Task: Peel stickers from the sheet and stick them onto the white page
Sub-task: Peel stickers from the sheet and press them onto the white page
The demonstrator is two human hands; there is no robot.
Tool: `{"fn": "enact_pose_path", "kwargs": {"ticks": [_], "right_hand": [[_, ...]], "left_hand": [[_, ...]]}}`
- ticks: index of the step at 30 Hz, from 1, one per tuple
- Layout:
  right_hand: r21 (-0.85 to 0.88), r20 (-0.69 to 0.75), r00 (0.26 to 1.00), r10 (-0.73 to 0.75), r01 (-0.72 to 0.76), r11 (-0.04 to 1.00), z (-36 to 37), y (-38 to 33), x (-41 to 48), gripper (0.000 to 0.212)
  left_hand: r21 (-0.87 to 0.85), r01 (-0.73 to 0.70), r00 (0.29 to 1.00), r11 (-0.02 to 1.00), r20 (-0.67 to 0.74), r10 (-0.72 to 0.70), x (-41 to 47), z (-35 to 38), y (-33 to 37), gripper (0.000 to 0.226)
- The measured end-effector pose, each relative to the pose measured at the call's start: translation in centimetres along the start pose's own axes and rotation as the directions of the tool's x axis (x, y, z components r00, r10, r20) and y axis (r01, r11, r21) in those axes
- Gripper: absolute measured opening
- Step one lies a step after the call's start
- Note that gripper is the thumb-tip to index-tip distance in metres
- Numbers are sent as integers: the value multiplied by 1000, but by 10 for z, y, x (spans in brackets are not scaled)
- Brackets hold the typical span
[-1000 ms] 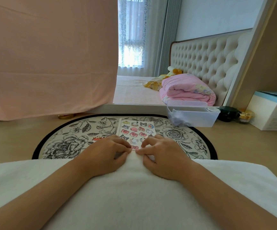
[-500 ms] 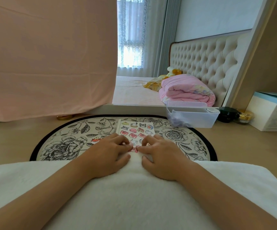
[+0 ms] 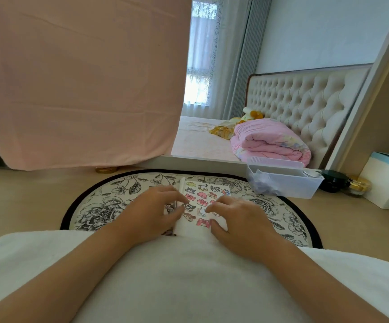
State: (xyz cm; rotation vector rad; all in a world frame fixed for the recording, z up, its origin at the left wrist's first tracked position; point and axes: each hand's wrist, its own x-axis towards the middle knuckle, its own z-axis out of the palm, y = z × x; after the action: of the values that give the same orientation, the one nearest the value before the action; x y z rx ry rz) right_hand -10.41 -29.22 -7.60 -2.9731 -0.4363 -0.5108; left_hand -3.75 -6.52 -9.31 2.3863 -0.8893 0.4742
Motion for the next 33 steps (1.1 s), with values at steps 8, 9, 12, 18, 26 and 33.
{"fn": "enact_pose_path", "kwargs": {"ticks": [8, 9, 12, 18, 26, 33], "right_hand": [[169, 26, 999, -28, 24, 985, 14, -43, 64, 25], [172, 46, 998, -37, 28, 985, 18, -49, 73, 26], [118, 117, 991, -64, 50, 992, 29, -63, 94, 32], [-31, 263, 960, -95, 107, 994, 43, -74, 116, 44], [-11, 179, 972, -150, 154, 988, 47, -71, 117, 33], [-44, 85, 975, -208, 212, 976, 45, -64, 111, 30]], "left_hand": [[119, 213, 977, 970, -27, -212, -6, -25, -65, 23], [124, 222, 975, 967, -7, -223, -7, -24, -69, 25], [155, 228, 969, 961, 60, -239, -6, -20, -75, 35], [161, 242, 958, 957, 117, -262, -6, -21, -82, 38], [79, 256, 960, 963, 98, -263, -4, -22, -88, 23], [102, 261, 958, 960, 98, -271, -6, -22, -81, 17]]}}
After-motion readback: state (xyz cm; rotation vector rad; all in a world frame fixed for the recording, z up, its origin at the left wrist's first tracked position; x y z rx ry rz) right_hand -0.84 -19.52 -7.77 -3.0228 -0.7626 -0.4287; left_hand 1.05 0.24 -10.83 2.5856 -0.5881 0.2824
